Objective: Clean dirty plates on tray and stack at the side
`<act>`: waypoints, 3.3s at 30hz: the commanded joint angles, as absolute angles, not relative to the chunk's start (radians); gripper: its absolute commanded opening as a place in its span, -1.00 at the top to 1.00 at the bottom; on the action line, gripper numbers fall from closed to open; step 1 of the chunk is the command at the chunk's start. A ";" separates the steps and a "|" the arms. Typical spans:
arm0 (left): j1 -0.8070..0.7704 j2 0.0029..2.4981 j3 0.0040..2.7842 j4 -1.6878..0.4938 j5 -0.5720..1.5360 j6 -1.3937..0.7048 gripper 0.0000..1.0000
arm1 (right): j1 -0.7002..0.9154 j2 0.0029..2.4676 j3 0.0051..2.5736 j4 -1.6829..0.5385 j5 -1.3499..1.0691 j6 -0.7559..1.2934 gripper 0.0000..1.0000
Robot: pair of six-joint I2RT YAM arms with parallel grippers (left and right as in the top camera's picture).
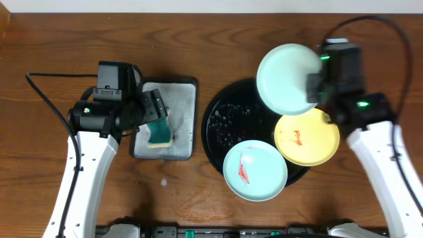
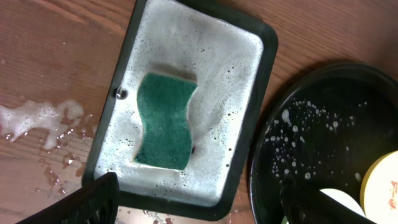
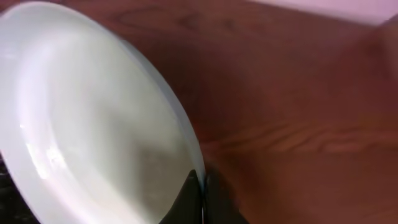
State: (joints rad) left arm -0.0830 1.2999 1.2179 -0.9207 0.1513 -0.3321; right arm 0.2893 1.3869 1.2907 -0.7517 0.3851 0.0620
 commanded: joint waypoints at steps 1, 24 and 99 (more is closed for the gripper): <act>-0.080 1.300 1.229 -0.926 0.153 -0.321 -0.66 | 0.435 1.413 1.293 -0.716 0.730 -0.025 0.97; -0.080 1.300 1.229 -0.926 0.153 -0.321 -0.66 | 0.702 1.432 1.293 -0.682 1.046 0.006 0.98; -0.080 1.300 1.229 -0.926 0.153 -0.321 -0.67 | 0.374 1.463 0.738 -0.892 -0.197 0.456 0.85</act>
